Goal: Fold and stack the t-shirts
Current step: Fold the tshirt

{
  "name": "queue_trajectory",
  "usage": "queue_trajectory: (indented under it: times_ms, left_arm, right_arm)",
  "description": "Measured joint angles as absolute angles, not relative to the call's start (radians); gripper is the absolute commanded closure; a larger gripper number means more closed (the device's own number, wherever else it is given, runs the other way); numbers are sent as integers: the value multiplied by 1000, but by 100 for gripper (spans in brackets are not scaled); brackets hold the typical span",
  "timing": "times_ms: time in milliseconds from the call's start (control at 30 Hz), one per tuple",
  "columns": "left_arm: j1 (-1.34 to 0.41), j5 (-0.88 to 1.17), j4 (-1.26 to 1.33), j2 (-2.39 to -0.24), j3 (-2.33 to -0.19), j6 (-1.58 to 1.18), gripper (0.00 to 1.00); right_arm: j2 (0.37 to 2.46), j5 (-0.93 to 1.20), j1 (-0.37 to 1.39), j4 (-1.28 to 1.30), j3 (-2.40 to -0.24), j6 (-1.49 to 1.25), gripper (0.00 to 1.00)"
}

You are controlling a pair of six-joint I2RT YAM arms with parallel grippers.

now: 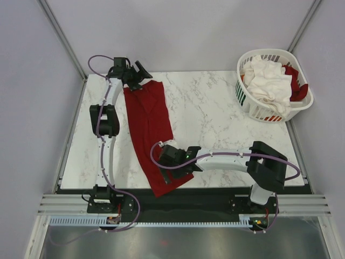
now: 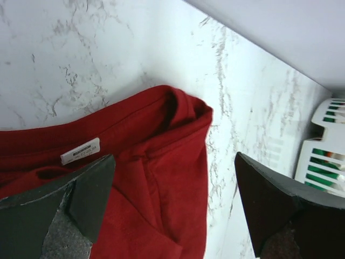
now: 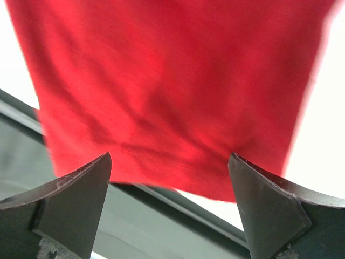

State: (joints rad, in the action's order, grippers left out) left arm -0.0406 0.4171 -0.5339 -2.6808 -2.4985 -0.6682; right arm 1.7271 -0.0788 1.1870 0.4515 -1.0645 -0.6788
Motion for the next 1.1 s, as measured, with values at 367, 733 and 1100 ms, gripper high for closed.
queue_trajectory:
  times_ms: [367, 733, 1100]
  left_arm:
    - [-7, 476, -489, -2307, -2361, -585, 0]
    - [-9, 395, -480, -1481, -1460, -517, 0]
    - [-102, 368, -603, -1156, -989, -498, 0]
  right_arm:
    - [1694, -199, 1098, 645, -1348, -569, 2]
    - [2229, -9, 613, 627, -2159, -413, 5]
    - [2700, 180, 486, 436, -2480, -511, 4]
